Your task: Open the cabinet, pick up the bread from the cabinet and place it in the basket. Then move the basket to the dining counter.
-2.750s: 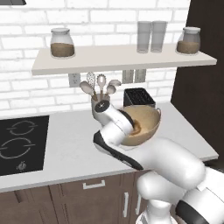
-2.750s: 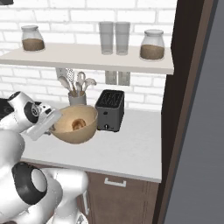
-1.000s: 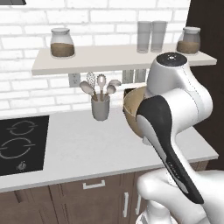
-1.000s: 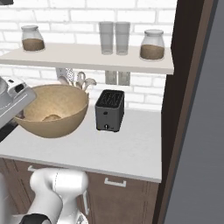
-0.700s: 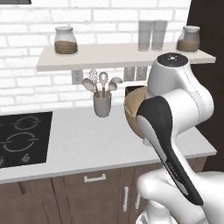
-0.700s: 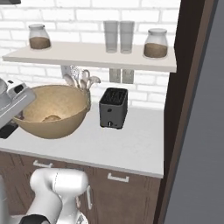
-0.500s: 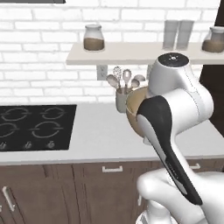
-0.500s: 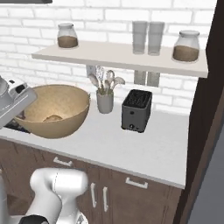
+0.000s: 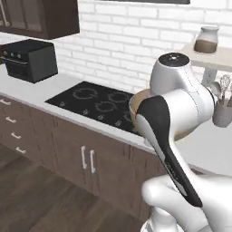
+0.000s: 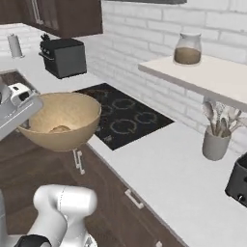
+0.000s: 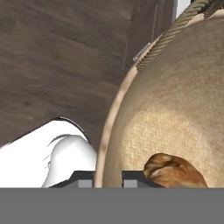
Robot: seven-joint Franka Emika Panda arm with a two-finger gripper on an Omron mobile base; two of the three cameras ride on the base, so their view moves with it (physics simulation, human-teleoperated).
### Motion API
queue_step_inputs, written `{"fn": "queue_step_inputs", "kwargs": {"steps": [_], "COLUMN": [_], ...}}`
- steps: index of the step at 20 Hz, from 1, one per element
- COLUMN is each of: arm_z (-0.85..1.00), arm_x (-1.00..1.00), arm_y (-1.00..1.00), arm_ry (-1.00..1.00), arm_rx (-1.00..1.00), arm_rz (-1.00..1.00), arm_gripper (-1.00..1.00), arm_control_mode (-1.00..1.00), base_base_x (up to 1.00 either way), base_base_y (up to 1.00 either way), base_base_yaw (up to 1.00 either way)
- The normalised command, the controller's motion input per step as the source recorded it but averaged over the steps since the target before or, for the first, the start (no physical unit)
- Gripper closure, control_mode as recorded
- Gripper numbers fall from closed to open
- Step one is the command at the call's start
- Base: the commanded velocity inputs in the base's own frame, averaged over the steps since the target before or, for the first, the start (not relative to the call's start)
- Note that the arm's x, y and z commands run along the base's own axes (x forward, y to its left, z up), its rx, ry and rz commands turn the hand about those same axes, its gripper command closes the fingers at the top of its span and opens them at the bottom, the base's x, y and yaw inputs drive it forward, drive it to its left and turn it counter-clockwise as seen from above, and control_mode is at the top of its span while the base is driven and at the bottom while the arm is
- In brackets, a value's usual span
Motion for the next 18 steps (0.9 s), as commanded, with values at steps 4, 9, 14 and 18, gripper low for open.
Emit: {"fn": "queue_step_inputs", "kwargs": {"steps": [4,9,14,18], "arm_z": [0.00,0.00,0.00,0.00], "arm_x": [0.00,0.00,0.00,0.00], "arm_y": [0.00,0.00,0.00,0.00], "arm_ry": [0.00,0.00,0.00,0.00], "arm_rx": [0.00,0.00,0.00,0.00], "arm_rz": [0.00,0.00,0.00,0.00], "arm_gripper": [1.00,1.00,1.00,1.00], "arm_control_mode": [1.00,1.00,1.00,1.00], "base_base_x": [0.00,0.00,-0.01,0.00], "base_base_y": [0.39,0.44,0.46,0.38], "base_base_yaw": [0.96,0.96,0.96,0.97]}}
